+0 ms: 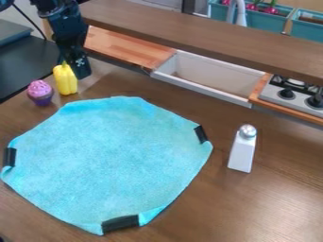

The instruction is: Put the purple figure in the bottom left of the cloth

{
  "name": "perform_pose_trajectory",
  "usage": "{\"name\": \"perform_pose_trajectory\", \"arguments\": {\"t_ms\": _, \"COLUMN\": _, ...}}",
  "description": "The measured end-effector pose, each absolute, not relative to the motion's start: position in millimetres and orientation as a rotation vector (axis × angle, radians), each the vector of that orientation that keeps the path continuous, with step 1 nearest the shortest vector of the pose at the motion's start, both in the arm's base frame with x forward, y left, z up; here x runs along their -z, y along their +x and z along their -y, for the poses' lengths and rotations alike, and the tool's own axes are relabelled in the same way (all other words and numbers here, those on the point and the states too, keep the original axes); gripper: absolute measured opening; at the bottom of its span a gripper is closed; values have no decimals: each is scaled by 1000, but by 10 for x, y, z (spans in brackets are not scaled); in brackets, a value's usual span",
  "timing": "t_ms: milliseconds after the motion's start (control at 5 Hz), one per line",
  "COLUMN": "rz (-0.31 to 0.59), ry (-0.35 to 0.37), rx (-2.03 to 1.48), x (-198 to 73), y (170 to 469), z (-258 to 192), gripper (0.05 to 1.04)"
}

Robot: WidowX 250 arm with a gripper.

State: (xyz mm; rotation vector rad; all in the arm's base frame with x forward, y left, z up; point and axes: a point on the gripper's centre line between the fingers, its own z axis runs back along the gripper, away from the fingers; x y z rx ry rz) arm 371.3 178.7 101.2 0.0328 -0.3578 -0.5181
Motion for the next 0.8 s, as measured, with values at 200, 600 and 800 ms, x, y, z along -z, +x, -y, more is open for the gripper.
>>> {"name": "perform_pose_trajectory", "arguments": {"t_ms": 200, "rz": 329, "ry": 4, "rx": 514, "x": -855, "y": 3699, "z": -1778, "gripper": 1000}}
{"name": "perform_pose_trajectory", "arguments": {"t_ms": 600, "rz": 358, "ry": 68, "rx": 452, "x": -796, "y": 3730, "z": -1904, "gripper": 1000}}
{"name": "perform_pose_trajectory", "arguments": {"t_ms": 800, "rz": 370, "ry": 123, "rx": 315, "x": -833, "y": 3675, "z": -2191, "gripper": 1001}}
